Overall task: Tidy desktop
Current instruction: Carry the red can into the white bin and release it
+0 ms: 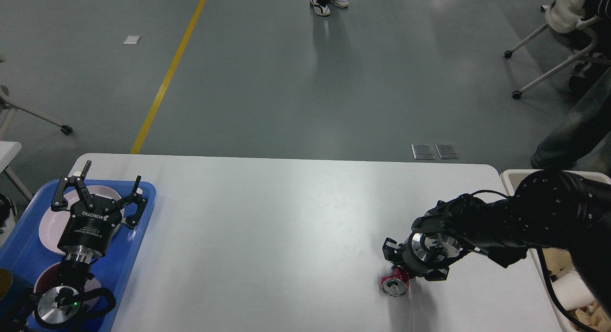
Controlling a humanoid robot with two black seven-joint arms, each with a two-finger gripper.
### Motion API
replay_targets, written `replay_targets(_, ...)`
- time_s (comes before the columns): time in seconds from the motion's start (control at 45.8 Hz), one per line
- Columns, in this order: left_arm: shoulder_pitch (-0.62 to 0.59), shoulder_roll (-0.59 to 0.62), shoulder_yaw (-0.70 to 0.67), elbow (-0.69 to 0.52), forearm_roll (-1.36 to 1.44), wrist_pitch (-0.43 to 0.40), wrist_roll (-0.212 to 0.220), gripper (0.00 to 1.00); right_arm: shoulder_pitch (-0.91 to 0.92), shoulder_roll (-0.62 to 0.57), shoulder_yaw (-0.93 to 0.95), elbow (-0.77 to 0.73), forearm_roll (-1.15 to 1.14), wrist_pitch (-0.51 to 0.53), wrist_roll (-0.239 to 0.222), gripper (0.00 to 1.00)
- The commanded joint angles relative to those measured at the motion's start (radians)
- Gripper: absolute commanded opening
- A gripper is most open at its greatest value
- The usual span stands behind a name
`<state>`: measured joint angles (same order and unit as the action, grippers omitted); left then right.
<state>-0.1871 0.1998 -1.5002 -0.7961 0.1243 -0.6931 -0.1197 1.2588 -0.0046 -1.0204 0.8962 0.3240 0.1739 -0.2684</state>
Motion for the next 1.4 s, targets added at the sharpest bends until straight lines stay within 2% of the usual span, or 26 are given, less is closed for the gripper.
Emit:
replay_targets(0.0,0.0,0.001,0.0,0.0,0.0,0.0,0.0,0.97,0.004,0.0,0.0,0.003,0.001,0.004,-0.005,0.08)
replay_targets(0.087,0.0,0.001,0.0,0.0,0.0,0.0,0.0,0.97,0.004,-0.003,0.0,0.003,0.001,-0.001,-0.006,0.06)
replay_targets(0.175,0.0,0.0,0.0,0.0,0.0,0.0,-0.001,0.97,0.008,-0.003,-0.001,0.004,0.0,0.007,-0.012,0.0)
replay_targets(0.328,0.0,0.0,0.0,0.0,0.0,0.0,0.0,0.97,0.019,-0.006,-0.001,0.006,0.0,0.05,-0.054,0.0)
replay_targets(0.699,0.0,0.0,0.0,0.0,0.0,0.0,0.0,0.97,0.063,-0.054,-0.003,0.046,0.001,0.082,-0.055,0.0)
replay_targets(0.94,0.0,0.0,0.0,0.0,0.0,-0.003,0.0,0.97,0.339,-0.182,-0.064,0.256,0.0,0.216,-0.054,0.0)
replay_targets(1.246,0.0,0.0,0.0,0.0,0.0,-0.003,0.0,0.97,0.85,-0.207,-0.273,0.633,0.0,0.314,-0.037,0.0)
replay_targets(1.311,0.0,0.0,0.0,0.0,0.0,-0.003,0.0,0.97,0.928,-0.221,-0.299,0.676,0.0,0.38,-0.012,0.0)
replay_targets(1.377,0.0,0.0,0.0,0.0,0.0,-0.003,0.0,0.97,1.002,-0.226,-0.34,0.71,0.0,0.433,0.063,0.0)
